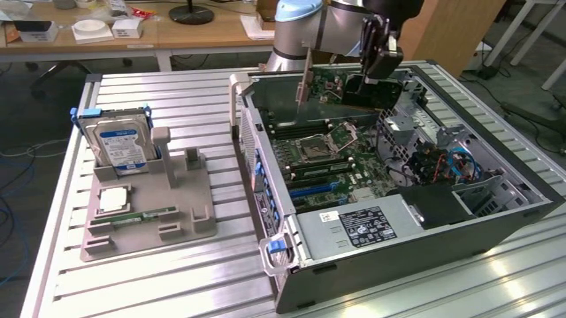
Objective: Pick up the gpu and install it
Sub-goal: 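Insert the gpu into the slot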
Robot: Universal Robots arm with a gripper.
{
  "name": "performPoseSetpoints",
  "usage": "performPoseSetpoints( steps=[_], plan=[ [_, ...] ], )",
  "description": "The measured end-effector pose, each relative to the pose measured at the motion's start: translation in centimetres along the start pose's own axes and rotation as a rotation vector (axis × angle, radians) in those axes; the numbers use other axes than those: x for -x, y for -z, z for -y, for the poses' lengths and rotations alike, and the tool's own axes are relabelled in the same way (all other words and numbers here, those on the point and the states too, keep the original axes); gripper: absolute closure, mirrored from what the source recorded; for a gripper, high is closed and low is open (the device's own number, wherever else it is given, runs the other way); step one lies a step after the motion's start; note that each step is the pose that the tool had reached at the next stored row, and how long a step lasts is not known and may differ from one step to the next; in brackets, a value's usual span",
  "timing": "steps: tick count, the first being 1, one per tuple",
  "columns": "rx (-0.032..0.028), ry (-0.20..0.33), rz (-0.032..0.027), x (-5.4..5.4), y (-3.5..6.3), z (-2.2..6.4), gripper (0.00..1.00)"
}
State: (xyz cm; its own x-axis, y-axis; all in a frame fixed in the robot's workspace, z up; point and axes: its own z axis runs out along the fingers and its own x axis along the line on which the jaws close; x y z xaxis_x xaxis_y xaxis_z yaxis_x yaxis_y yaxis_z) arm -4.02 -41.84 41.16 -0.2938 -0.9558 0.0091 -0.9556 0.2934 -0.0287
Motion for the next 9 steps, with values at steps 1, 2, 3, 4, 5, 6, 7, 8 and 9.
performPoseSetpoints(
  steps=[1, 2, 3, 4, 5, 6, 7, 8, 9],
  plan=[
    [-0.0001, 0.013, 0.0004, 0.0, -0.01, 0.0, 0.74],
    [-0.0002, 0.026, 0.0008, 0.0, -0.03, 0.0, 0.74],
    [-0.0004, 0.04, 0.0011, 0.0, -0.04, 0.0, 0.74],
    [-0.0005, 0.053, 0.0015, 0.0, -0.05, 0.0, 0.74],
    [-0.0006, 0.066, 0.002, 0.0, -0.07, 0.0, 0.74],
    [-0.0007, 0.077, 0.0024, 0.0, -0.09, 0.0, 0.74],
    [-0.0008, 0.088, 0.0026, 0.0, -0.1, 0.0, 0.74],
    [-0.001, 0.097, 0.0036, 0.0, -0.12, 0.0, 0.74],
    [-0.0014, 0.107, 0.0046, 0.0, -0.13, 0.0, 0.74]
  ],
)
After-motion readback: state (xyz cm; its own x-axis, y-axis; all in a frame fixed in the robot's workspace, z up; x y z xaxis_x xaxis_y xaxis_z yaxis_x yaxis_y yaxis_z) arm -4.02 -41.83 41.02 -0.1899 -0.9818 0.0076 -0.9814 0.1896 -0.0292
